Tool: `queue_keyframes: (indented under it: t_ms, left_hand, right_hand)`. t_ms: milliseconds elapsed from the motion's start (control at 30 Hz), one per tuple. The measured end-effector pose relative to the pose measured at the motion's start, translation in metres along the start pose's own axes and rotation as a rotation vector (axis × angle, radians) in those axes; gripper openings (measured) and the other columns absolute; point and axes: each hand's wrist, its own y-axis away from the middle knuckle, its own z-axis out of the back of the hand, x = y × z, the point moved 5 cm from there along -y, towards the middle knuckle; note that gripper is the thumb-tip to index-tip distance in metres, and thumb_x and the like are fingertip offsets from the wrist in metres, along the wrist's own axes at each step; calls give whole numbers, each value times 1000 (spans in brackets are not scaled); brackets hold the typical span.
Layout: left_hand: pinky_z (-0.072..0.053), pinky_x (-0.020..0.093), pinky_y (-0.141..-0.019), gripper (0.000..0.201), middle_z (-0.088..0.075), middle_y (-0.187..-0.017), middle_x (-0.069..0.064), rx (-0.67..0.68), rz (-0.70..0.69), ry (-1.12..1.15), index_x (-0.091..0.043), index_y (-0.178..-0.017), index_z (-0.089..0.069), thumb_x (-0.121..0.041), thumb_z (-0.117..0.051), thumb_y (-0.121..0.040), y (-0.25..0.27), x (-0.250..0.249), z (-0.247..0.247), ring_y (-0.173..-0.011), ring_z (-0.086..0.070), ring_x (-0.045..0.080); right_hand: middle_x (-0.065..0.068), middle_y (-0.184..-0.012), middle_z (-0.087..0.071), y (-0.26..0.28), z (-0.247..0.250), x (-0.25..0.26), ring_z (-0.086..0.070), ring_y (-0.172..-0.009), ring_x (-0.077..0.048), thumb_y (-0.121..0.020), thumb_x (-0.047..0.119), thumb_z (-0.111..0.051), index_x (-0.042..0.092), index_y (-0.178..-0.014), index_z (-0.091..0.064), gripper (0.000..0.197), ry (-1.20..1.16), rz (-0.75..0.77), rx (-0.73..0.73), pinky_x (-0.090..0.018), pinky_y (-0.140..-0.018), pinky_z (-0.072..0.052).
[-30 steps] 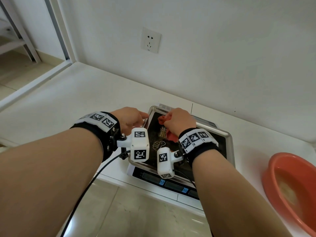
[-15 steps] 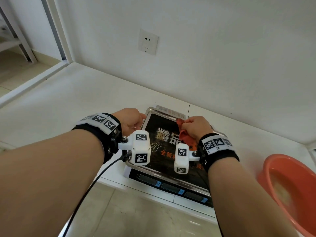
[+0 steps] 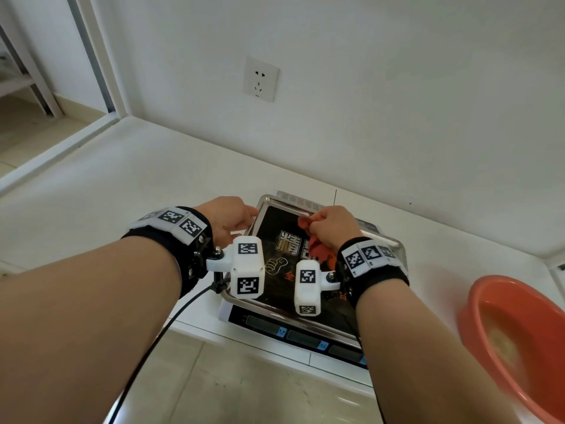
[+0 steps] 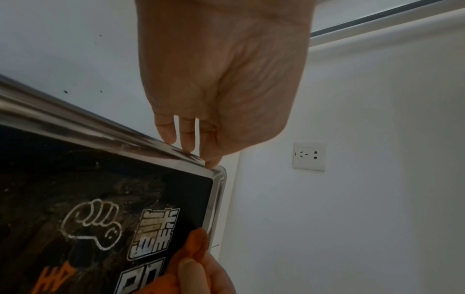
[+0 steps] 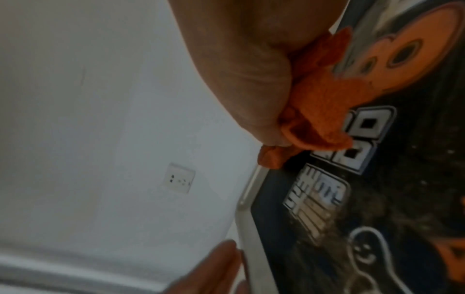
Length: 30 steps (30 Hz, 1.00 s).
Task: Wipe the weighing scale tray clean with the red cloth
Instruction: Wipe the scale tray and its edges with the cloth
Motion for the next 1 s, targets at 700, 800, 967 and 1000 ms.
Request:
queue_keyframes:
  t_ms: [700, 800, 967, 1000]
  left_hand:
    - [-39, 33, -102, 44, -42, -147, 19, 36, -57, 124, -2, -138, -47, 3, -41, -95, -3, 5, 5, -103, -44, 20]
    - [-38, 35, -106, 44, -43, -146, 18, 42, -72, 117, -3, -137, -48, 6, -38, -95, -2, 4, 5, -104, -45, 19]
    - [-40, 36, -106, 44, -45, -144, 18, 58, -78, 116, -4, -135, -50, 8, -36, -94, -1, 5, 6, -104, -48, 20]
    - [-41, 35, -105, 44, -45, -144, 18, 56, -77, 122, -4, -134, -50, 8, -36, -94, -1, 5, 6, -104, -48, 20]
  right_hand:
    - [8, -80, -67, 10, -27, 40, -64, -76, -12, -89, 17, -63, 30, -98, -76, 20, 240, 138, 209, -28, -72, -56]
    - [4, -90, -70, 8, -19, 44, -67, -91, -18, -86, 14, -67, 31, -93, -76, 21, 227, 137, 239, -36, -84, -59]
    - [1, -95, -73, 1, -14, 34, -68, -89, -20, -88, 11, -60, 32, -100, -76, 29, 215, 108, 76, -38, -84, -60]
    - [0, -96, -74, 2, -18, 33, -69, -89, -20, -88, 10, -60, 31, -103, -76, 30, 212, 111, 101, -38, -84, -60]
